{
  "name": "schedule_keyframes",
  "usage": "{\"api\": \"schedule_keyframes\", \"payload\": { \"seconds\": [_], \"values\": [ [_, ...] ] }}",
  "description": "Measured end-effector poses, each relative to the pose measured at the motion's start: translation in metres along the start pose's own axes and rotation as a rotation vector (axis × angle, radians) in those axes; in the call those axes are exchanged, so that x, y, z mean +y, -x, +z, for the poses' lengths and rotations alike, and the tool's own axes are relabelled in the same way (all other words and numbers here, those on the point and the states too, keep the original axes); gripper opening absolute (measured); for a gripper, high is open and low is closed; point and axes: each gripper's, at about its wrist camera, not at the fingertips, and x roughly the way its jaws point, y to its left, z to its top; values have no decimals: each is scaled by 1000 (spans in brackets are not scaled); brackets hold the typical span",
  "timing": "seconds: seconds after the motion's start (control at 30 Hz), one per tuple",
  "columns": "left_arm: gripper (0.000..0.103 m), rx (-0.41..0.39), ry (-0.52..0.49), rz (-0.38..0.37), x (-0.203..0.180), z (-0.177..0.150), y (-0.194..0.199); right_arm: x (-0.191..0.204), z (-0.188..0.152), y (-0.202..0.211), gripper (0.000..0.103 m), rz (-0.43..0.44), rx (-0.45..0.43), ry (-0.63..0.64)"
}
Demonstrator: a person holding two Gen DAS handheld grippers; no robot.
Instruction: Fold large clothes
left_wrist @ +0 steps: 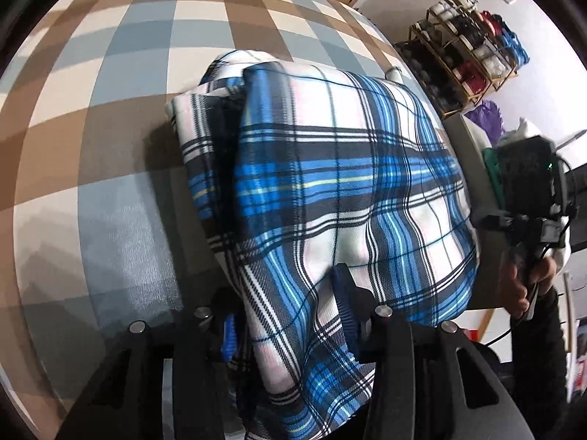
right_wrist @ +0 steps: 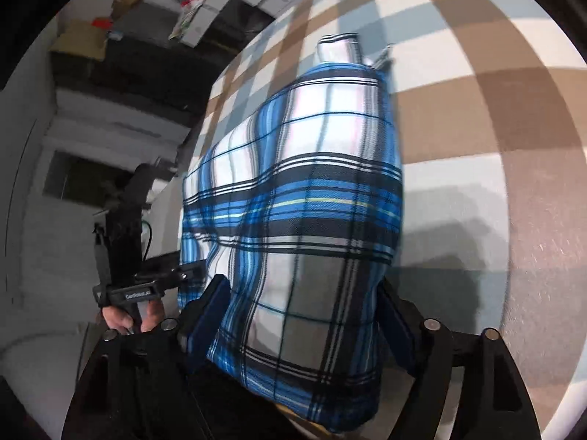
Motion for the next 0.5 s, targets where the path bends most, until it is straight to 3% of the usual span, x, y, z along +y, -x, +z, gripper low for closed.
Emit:
{"api": "schedule_keyframes", "payload": {
  "seconds": [0.1, 0.2, 0.3, 0.33, 0.43, 0.5],
  "values": [
    [40, 0, -11, 2, 1, 2, -4, -6, 6, -6, 85, 18, 11, -23],
    [58, 7, -39, -26, -2, 2, -6, -8, 9, -12, 91, 34, 6, -33],
    [63, 10, -85, -5, -13, 1, -9, 1, 11, -15, 92, -7, -24, -8],
    [63, 9, -91, 5, -15, 2, -10, 6, 11, -17, 89, -44, -36, 11],
    [55, 14, -66, -20, -9, 5, -9, 15, 3, -16, 66, -135, -66, 68],
    [41, 13, -33, -47, -1, 7, -8, 14, -3, -4, 51, -74, -102, 59]
  ]
}}
